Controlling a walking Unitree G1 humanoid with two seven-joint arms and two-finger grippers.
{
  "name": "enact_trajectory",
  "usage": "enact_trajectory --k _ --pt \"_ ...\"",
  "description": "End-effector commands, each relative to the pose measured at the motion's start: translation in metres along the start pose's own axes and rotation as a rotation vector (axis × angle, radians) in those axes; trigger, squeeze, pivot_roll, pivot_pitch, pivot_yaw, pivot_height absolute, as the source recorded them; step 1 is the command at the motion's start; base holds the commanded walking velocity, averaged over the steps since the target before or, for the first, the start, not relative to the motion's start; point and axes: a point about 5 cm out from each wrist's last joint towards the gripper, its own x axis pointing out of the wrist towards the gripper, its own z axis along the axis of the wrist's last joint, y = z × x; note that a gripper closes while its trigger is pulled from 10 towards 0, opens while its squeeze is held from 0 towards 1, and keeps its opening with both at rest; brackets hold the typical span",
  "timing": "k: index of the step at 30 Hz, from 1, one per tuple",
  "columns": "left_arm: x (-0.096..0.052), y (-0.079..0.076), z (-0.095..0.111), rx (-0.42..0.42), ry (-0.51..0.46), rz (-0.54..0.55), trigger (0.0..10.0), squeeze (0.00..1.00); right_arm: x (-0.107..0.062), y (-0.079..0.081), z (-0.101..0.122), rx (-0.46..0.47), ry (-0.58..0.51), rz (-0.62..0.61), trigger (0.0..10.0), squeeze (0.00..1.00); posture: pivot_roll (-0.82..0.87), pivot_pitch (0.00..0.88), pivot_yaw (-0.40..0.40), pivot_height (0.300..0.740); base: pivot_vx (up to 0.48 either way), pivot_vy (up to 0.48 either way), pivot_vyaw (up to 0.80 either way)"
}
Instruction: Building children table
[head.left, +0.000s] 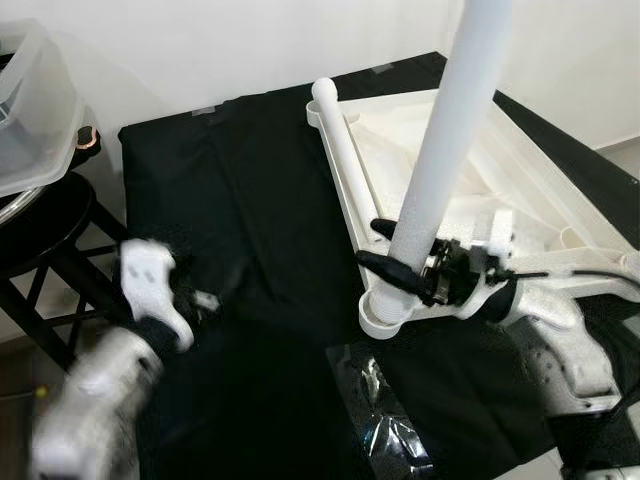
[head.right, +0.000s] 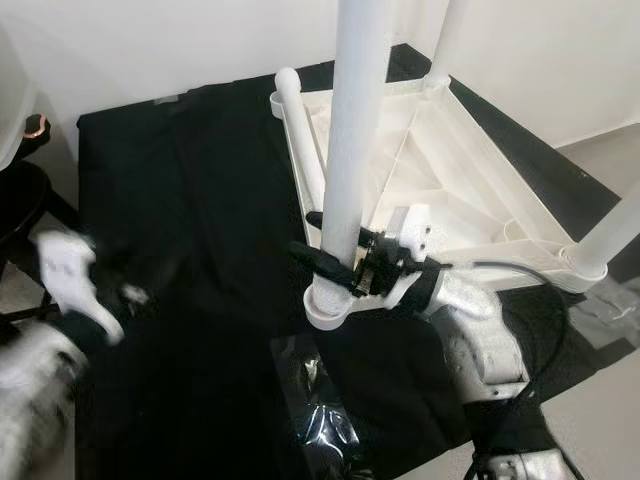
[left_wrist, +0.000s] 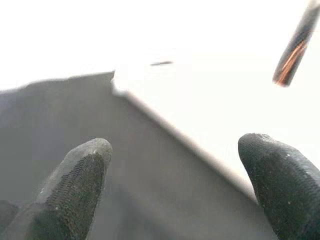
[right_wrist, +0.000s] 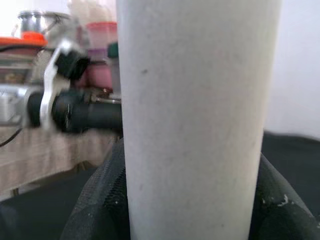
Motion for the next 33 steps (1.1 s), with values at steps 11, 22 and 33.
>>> enact_trajectory --k 11,22,33 --pt "0.024 -0.039 0.071 -0.048 -0.181 -0.587 10.0 0.00 0.025 0.015 0.008 -0.061 0.003 0.159 10.0 0.00 0.00 0.100 0.029 0.740 0.000 0.000 0.00" --pt "0.045 -0.051 0.071 -0.068 -0.179 -0.678 10.0 0.00 0.047 0.028 -0.002 -0.078 0.026 0.189 10.0 0.00 -0.01 0.069 0.027 0.740 0.000 0.000 0.00" --pt "0.061 -0.060 0.072 -0.033 -0.218 -0.732 10.0 0.00 0.084 0.027 -0.008 -0.073 0.010 0.069 10.0 0.00 -0.02 0.047 0.017 0.740 0.000 0.000 0.00"
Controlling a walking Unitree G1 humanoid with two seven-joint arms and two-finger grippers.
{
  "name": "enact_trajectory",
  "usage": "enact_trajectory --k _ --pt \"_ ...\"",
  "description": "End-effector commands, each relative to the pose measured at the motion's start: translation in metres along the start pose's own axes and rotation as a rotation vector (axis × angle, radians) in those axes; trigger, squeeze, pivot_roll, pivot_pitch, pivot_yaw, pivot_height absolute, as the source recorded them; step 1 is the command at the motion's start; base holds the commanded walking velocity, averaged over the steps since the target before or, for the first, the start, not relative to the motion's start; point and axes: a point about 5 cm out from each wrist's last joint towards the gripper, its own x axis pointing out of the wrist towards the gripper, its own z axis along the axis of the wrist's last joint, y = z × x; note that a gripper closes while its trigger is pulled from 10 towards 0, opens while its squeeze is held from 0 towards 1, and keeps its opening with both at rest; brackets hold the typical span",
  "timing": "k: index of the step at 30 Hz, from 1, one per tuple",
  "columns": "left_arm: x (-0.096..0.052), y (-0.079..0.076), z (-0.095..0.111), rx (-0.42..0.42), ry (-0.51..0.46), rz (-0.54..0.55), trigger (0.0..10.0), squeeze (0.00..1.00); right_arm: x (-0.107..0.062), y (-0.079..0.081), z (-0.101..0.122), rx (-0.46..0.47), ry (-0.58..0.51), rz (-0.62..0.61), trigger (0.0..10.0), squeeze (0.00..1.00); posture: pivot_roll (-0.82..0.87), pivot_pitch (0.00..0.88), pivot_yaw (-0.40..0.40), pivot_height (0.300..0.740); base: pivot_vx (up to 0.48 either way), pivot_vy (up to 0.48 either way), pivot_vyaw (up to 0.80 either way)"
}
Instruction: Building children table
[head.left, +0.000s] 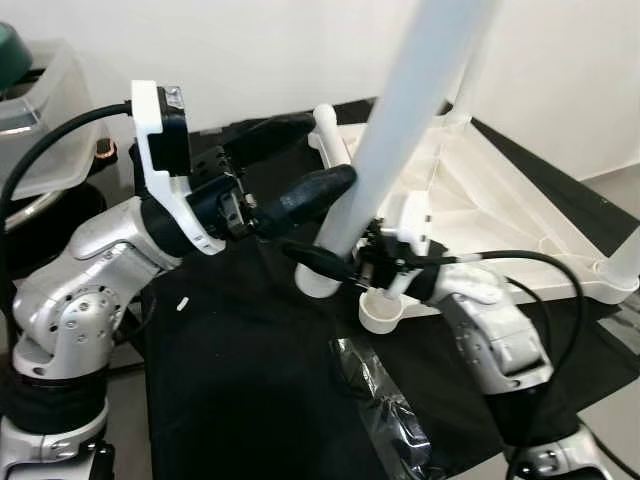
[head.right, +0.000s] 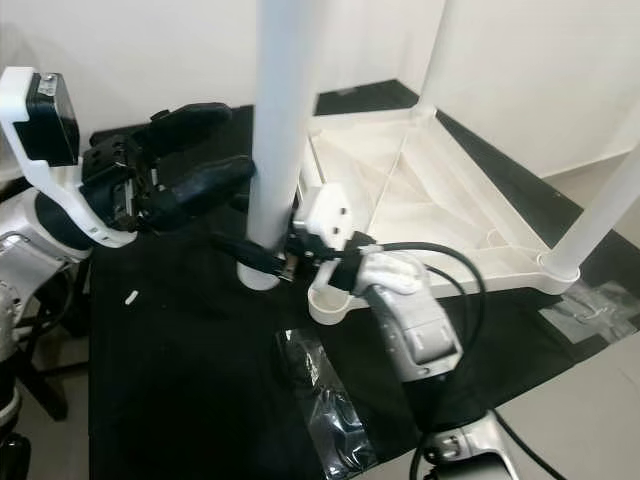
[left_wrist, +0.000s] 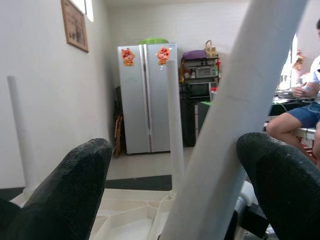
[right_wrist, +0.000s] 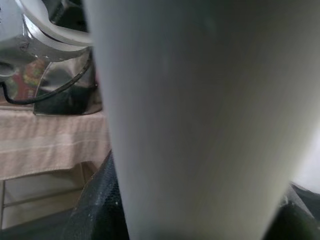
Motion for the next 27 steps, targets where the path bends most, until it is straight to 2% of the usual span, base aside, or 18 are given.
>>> enact_trajectory --k 1,7,14,16,18,20,27 --pt "0.005 -0.004 -0.003 0.006 0.002 -0.035 10.0 0.00 0.007 0.000 0.002 0.000 -0.016 -0.013 10.0 0.00 -0.03 0.048 0.018 0.740 0.000 0.000 0.00" --pt "0.000 -0.003 -0.014 0.015 0.049 -0.028 10.0 0.00 0.008 -0.008 0.016 0.058 -0.129 -0.086 10.0 0.00 -0.03 0.047 0.020 0.740 0.000 0.000 0.00" --pt "-0.003 0.001 -0.019 0.050 0.078 0.003 10.0 0.00 0.007 -0.011 0.021 0.094 -0.162 -0.115 10.0 0.00 -0.03 0.049 0.019 0.740 0.000 0.000 0.00" --pt "-0.001 0.001 -0.019 0.063 0.076 0.005 10.0 0.00 0.007 -0.010 0.014 0.074 -0.096 -0.110 10.0 0.00 -0.03 0.049 0.018 0.740 0.000 0.000 0.00" --pt "0.002 0.002 -0.020 0.097 0.096 0.003 10.0 0.00 0.009 -0.006 -0.001 0.037 0.030 -0.094 10.0 0.00 -0.03 0.048 0.016 0.740 0.000 0.000 0.00" --pt "0.005 0.003 -0.020 0.141 0.110 0.013 10.0 0.00 0.011 -0.001 -0.009 0.038 0.096 -0.068 10.0 0.00 -0.02 0.047 0.016 0.740 0.000 0.000 0.00" --pt "0.009 0.003 -0.016 0.184 0.115 -0.021 10.0 0.00 0.012 0.001 -0.015 0.081 0.154 -0.074 10.0 0.00 -0.02 0.045 0.014 0.740 0.000 0.000 0.00"
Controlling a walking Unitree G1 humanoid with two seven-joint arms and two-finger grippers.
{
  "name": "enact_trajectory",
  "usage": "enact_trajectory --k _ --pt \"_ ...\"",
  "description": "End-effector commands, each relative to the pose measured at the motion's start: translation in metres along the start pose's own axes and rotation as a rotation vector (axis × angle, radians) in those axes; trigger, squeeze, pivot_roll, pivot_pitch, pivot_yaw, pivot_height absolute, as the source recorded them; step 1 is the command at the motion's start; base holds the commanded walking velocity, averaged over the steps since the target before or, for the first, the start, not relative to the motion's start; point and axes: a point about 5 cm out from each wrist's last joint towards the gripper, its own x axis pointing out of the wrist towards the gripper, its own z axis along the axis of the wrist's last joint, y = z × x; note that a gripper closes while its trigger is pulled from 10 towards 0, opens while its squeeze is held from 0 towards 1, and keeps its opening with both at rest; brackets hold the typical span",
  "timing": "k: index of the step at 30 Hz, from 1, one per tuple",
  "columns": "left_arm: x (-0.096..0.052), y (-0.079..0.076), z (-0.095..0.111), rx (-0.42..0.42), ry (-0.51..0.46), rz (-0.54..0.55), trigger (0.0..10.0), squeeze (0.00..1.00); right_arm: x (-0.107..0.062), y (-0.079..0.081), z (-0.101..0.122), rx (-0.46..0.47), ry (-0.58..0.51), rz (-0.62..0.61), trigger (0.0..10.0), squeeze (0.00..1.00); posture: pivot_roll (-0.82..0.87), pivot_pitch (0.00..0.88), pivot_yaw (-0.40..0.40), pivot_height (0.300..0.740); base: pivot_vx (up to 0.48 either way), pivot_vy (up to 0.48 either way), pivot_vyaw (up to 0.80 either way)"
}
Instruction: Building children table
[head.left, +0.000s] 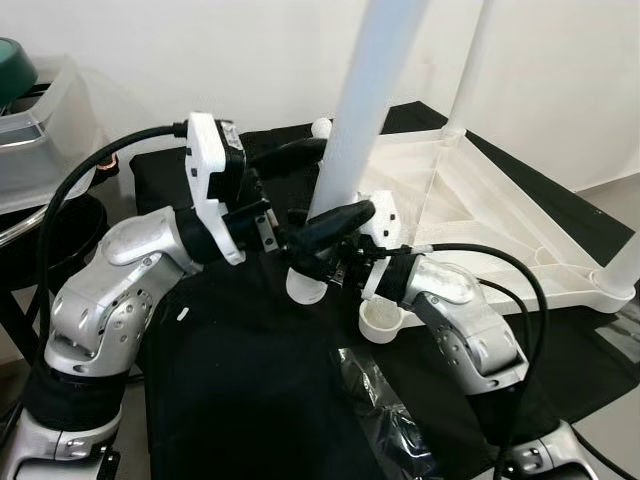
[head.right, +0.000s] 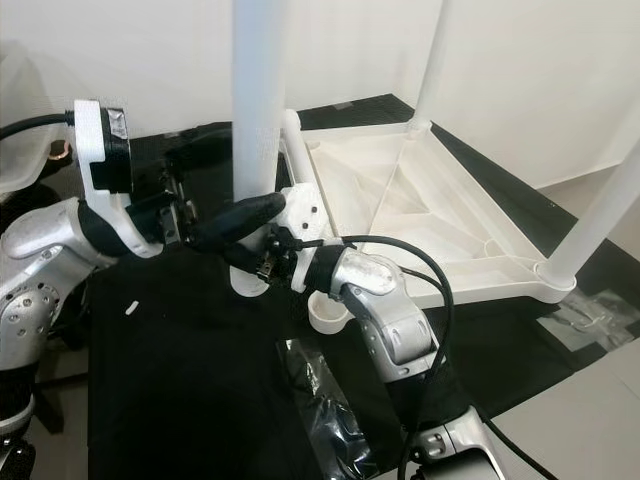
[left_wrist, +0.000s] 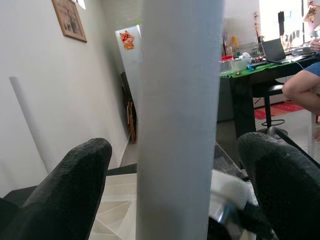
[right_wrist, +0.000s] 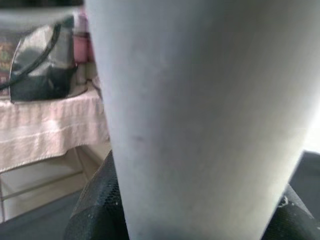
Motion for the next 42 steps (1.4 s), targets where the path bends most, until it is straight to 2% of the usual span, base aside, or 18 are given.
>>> enact_trajectory --k 1,7,9,19,20,22,23,27,30,33,39,42 --pt "0.002 0.000 0.004 0.032 0.011 -0.030 10.0 0.00 0.001 -0.001 0.001 -0.007 0.016 -0.012 10.0 0.00 -0.02 0.043 0.014 0.740 0.000 0.000 0.00" --pt "0.006 -0.001 0.004 0.032 0.011 -0.057 10.0 0.00 0.002 -0.001 -0.001 -0.052 0.069 -0.008 10.0 0.00 -0.03 0.041 0.013 0.740 0.000 0.000 0.00" --pt "0.012 -0.002 0.000 -0.012 0.027 -0.089 10.0 0.00 0.003 0.002 -0.007 -0.140 0.162 0.026 10.0 0.00 -0.03 0.038 0.011 0.740 0.000 0.000 0.00" --pt "0.021 0.002 -0.008 -0.023 0.055 -0.085 10.0 0.00 0.007 0.005 -0.008 -0.168 0.197 0.037 10.0 0.00 -0.03 0.034 0.020 0.740 0.000 0.000 0.00" --pt "0.023 0.003 -0.008 -0.034 0.048 -0.077 1.3 0.00 0.007 0.006 -0.008 -0.170 0.196 0.039 10.0 0.00 -0.03 0.033 0.021 0.740 0.000 0.000 0.00" --pt "0.023 0.003 -0.008 -0.034 0.048 -0.077 1.3 0.00 0.007 0.006 -0.008 -0.170 0.196 0.039 10.0 0.00 -0.03 0.033 0.021 0.740 0.000 0.000 0.00" --pt "0.024 0.004 -0.008 -0.043 0.042 -0.076 0.0 0.00 0.008 0.007 -0.008 -0.171 0.194 0.039 10.0 0.00 -0.03 0.032 0.022 0.740 0.000 0.000 0.00" --pt "0.025 0.005 -0.007 -0.080 0.015 -0.061 0.0 0.00 0.009 0.007 -0.007 -0.176 0.190 0.034 10.0 0.00 -0.03 0.031 0.021 0.740 0.000 0.000 0.00" --pt "0.026 0.006 -0.001 -0.122 -0.041 -0.048 0.0 0.00 0.010 0.007 -0.007 -0.175 0.183 0.033 10.0 0.00 -0.02 0.029 0.018 0.740 0.000 0.000 0.00" --pt "0.027 0.007 0.001 -0.130 -0.054 -0.046 0.0 0.00 0.010 0.007 -0.008 -0.174 0.181 0.034 10.0 0.00 -0.02 0.027 0.017 0.740 0.000 0.000 0.00" --pt "0.032 0.010 0.011 -0.200 -0.159 -0.040 0.0 0.00 0.015 0.006 -0.004 -0.165 0.148 0.036 10.0 0.00 -0.02 0.025 0.015 0.740 0.000 0.000 0.00" --pt "0.034 0.009 0.011 -0.207 -0.164 -0.052 0.0 0.00 0.016 0.005 -0.002 -0.151 0.135 0.033 10.0 0.00 -0.02 0.023 0.015 0.740 0.000 0.000 0.00"
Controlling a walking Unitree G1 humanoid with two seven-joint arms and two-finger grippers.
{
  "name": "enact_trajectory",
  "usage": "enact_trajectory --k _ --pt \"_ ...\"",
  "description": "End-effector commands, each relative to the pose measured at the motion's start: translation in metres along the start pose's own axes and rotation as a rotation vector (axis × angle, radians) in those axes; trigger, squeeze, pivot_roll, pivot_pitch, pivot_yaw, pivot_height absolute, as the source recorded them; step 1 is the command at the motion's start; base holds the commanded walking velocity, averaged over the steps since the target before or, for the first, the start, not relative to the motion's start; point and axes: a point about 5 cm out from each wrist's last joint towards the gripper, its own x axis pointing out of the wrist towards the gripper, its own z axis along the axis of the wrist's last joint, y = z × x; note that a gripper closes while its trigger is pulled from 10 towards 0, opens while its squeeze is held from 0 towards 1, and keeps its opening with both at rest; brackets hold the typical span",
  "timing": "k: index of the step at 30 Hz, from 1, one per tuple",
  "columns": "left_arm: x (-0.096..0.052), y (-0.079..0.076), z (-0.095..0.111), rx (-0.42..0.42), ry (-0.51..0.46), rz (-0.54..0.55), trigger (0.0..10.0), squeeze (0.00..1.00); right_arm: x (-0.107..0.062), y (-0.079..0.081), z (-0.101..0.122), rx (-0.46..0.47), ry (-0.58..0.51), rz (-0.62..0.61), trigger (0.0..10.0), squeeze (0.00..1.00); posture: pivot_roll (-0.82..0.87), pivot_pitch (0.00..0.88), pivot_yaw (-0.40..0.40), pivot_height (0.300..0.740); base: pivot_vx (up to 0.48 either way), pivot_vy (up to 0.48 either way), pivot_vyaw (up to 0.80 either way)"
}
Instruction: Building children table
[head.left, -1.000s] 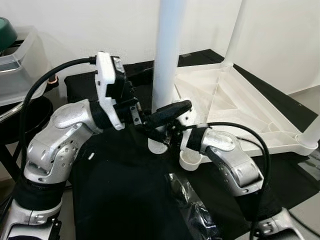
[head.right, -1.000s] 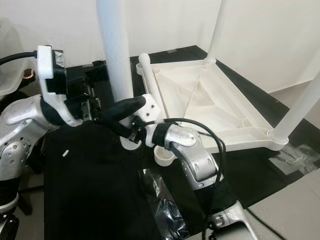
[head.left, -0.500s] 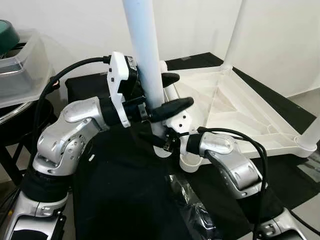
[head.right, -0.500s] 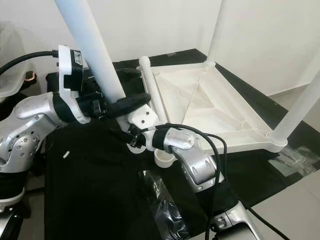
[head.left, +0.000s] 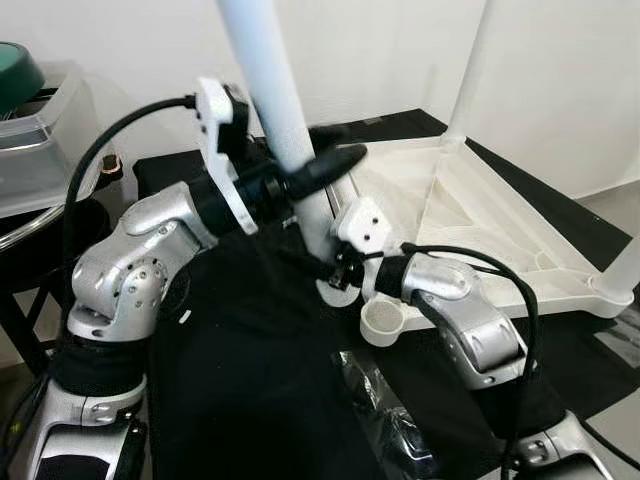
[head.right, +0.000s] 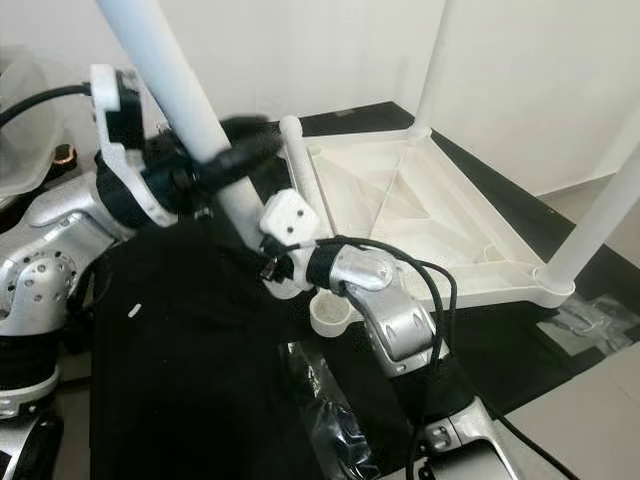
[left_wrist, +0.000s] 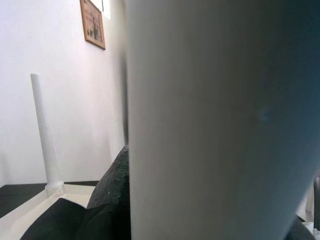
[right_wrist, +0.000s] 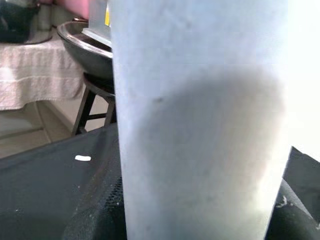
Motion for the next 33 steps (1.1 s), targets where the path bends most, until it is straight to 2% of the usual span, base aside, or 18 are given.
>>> enact_trajectory --k 1,2,3,5,7,11,12,13,14,15,17,20,25,27,31,33 --pt "0.018 -0.016 0.007 -0.042 -0.076 -0.135 0.0 0.00 0.009 0.008 0.003 0.048 -0.033 0.076 10.0 0.00 -0.02 0.023 0.015 0.740 0.000 0.000 0.00" --pt "0.018 -0.016 0.007 -0.043 -0.071 -0.142 0.0 0.00 0.007 0.005 0.004 0.080 -0.044 0.081 10.0 0.00 -0.02 0.024 0.015 0.740 0.000 0.000 0.00" --pt "0.019 -0.016 0.007 -0.038 -0.064 -0.156 0.0 0.00 0.003 0.004 0.008 0.112 -0.068 0.126 10.0 1.00 -0.02 0.023 0.013 0.740 0.000 0.000 0.00" --pt "0.020 -0.017 0.007 -0.035 -0.059 -0.165 0.0 0.00 0.001 0.004 0.010 0.129 -0.084 0.159 10.0 1.00 -0.02 0.022 0.012 0.740 0.000 0.000 0.00" --pt "0.021 -0.019 0.006 -0.037 -0.041 -0.218 0.0 0.00 -0.003 -0.004 0.014 0.126 -0.099 0.153 10.0 1.00 -0.02 0.022 0.011 0.740 0.000 0.000 0.00" --pt "0.021 -0.027 0.003 -0.045 0.009 -0.342 0.0 0.00 -0.010 -0.010 0.009 0.095 -0.016 0.238 10.0 1.00 -0.03 0.019 0.006 0.740 0.000 0.000 0.00" --pt "0.022 -0.030 0.003 -0.050 0.021 -0.375 0.0 0.00 -0.009 -0.011 0.006 0.081 0.014 0.249 10.0 0.88 -0.03 0.019 0.005 0.740 0.000 0.000 0.00" --pt "0.022 -0.031 0.002 -0.054 0.028 -0.396 0.0 0.00 -0.009 -0.012 0.005 0.070 0.034 0.255 10.0 0.88 -0.03 0.019 0.004 0.740 0.000 0.000 0.00" --pt "0.023 -0.033 0.001 -0.054 0.041 -0.423 0.0 0.00 -0.007 -0.012 0.003 0.066 0.059 0.258 10.0 0.00 -0.03 0.018 0.001 0.740 0.000 0.000 0.00" --pt "0.023 -0.033 0.001 -0.054 0.041 -0.423 0.0 0.00 -0.007 -0.012 0.003 0.066 0.059 0.258 10.0 0.00 -0.03 0.018 0.001 0.740 0.000 0.000 0.00" --pt "0.028 -0.039 -0.003 -0.039 0.084 -0.490 0.0 0.00 0.002 -0.012 -0.001 0.060 0.116 0.258 10.0 0.00 -0.03 0.018 0.000 0.740 0.000 0.000 0.00" --pt "0.033 -0.041 -0.004 -0.044 0.082 -0.514 0.0 0.00 0.010 -0.011 -0.002 0.057 0.141 0.250 10.0 0.00 -0.03 0.017 -0.001 0.740 0.000 0.000 0.00" --pt "0.046 -0.043 -0.003 -0.043 0.053 -0.540 0.0 0.00 0.024 -0.001 0.005 0.104 0.096 0.269 10.0 0.00 -0.03 0.018 -0.002 0.740 0.000 0.000 0.00" --pt "0.049 -0.044 -0.002 -0.046 0.047 -0.552 0.0 0.00 0.028 0.006 0.005 0.104 0.082 0.294 10.0 0.00 -0.03 0.019 0.000 0.740 0.000 0.000 0.00" --pt "0.052 -0.047 -0.005 -0.053 0.049 -0.580 0.0 0.00 0.030 0.037 0.006 0.064 0.044 0.451 10.0 0.00 -0.03 0.020 0.001 0.740 0.000 0.000 0.00" --pt "0.052 -0.047 -0.005 -0.056 0.048 -0.585 0.0 0.00 0.031 0.040 0.006 0.063 0.037 0.462 10.0 0.00 -0.04 0.018 0.002 0.740 0.000 0.000 0.00"
